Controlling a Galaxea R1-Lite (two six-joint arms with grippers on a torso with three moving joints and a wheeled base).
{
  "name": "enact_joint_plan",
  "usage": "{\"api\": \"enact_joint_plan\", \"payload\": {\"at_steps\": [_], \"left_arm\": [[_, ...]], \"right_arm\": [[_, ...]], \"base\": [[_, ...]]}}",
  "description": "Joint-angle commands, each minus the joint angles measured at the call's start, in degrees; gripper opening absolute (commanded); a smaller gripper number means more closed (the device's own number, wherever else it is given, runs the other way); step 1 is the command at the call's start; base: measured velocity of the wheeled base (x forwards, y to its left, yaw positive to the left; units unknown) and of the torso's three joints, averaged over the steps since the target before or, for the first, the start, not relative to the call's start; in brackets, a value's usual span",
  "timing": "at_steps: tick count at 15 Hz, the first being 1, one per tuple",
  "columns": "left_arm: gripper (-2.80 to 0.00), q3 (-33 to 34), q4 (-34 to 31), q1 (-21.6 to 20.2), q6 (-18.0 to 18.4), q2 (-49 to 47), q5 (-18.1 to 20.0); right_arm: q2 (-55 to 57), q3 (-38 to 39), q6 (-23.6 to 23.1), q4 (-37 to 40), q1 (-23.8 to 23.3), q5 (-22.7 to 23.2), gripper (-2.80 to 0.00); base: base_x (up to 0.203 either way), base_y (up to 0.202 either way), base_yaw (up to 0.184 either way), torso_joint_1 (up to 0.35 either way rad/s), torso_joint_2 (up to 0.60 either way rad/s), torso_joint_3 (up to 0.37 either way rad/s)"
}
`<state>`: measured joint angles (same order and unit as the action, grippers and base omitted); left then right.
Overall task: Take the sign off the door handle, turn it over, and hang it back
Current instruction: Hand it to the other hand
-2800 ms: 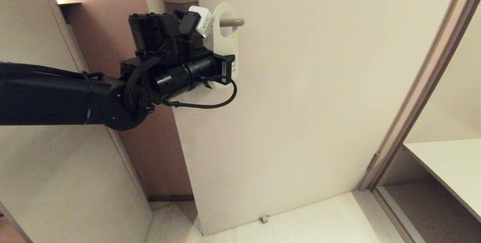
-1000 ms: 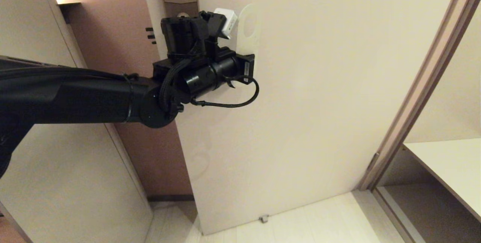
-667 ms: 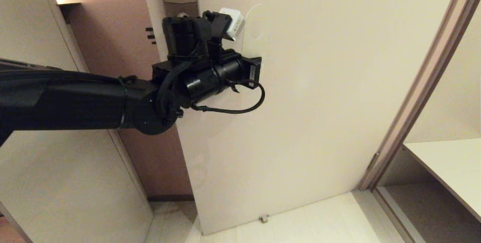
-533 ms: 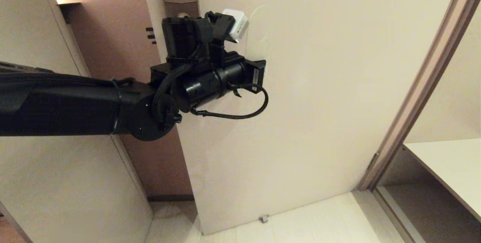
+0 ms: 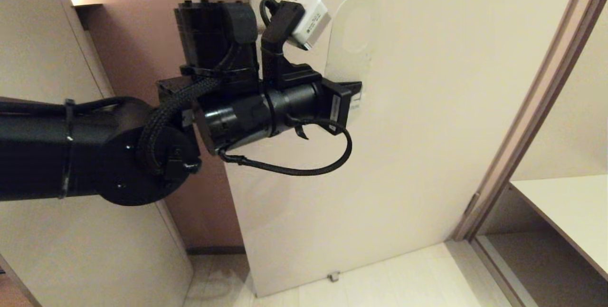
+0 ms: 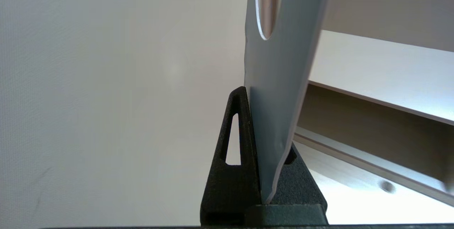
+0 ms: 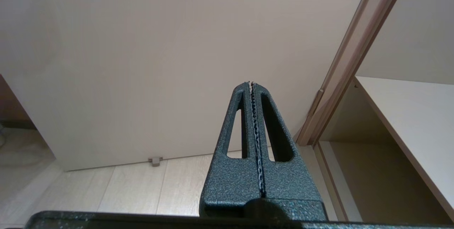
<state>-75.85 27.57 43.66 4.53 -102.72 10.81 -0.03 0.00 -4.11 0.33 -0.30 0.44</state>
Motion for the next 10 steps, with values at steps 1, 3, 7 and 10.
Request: {"api": "enact_joint_plan", "payload": {"at_steps": [1, 3, 7, 10], "left_arm": [[-2.80, 0.2, -1.4, -0.2, 0.0, 3.2, 2.0], [-2.80, 0.6, -4.4, -1.3, 0.0, 5.5, 6.3], [-2.80, 6.5, -6.3, -3.9, -0.1, 9.4, 14.7], [-2.80, 12.8, -6.1, -5.5, -0.5, 12.6, 21.1]], "right_arm": [[0.0, 0.0, -0.1, 0.0, 0.0, 0.0, -2.80], [0.0, 0.0, -0.1, 0.0, 0.0, 0.0, -2.80], [0.0, 0.0, -0.1, 0.0, 0.0, 0.0, -2.80], [0.0, 0.0, 0.0, 0.0, 0.0, 0.0, -2.80]], "base": [[0.000, 0.000, 0.000, 0.000, 0.00, 0.000], [0.000, 0.000, 0.000, 0.000, 0.00, 0.000], [0.000, 0.000, 0.000, 0.000, 0.00, 0.000], [0.000, 0.000, 0.000, 0.000, 0.00, 0.000]]}}
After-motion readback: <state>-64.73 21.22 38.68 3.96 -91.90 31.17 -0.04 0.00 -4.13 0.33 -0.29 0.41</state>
